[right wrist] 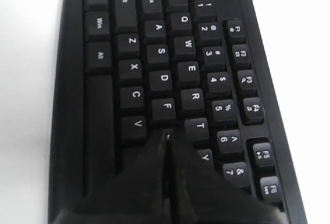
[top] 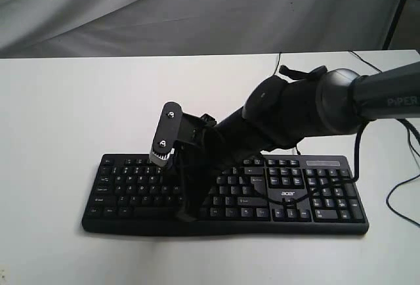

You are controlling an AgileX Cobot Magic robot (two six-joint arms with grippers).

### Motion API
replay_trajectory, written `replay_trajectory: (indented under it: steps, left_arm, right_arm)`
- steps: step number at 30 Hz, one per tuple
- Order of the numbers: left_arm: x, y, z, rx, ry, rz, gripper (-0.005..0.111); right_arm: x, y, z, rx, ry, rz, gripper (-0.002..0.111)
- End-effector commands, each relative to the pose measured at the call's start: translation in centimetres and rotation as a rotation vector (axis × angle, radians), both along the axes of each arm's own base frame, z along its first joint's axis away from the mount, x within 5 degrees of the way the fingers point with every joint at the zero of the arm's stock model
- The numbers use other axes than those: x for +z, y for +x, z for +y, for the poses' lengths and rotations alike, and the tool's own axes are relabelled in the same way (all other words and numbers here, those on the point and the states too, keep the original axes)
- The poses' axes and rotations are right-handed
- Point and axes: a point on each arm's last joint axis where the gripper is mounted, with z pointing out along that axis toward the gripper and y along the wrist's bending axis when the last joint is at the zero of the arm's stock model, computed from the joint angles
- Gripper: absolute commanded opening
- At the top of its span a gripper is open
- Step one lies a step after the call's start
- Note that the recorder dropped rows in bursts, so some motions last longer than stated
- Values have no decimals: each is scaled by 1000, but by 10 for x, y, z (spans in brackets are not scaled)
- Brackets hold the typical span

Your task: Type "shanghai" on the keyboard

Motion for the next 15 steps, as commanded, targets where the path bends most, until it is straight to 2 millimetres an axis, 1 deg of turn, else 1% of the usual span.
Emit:
replay_trajectory:
  steps: [1,5,13,15]
  left_arm:
    - [-1,0,0,-4,-4,3,1]
    - [-1,0,0,-4,-4,3,1]
    - [-1,0,0,-4,-4,3,1]
    - [-1,0,0,-4,-4,3,1]
  right_arm:
    - [0,9,7,2,35,20,0]
    - [-10,10,7,24,1,27,0]
    - [-8,12,6,30,-3,16,0]
    - [-11,12,7,29,-4,20,0]
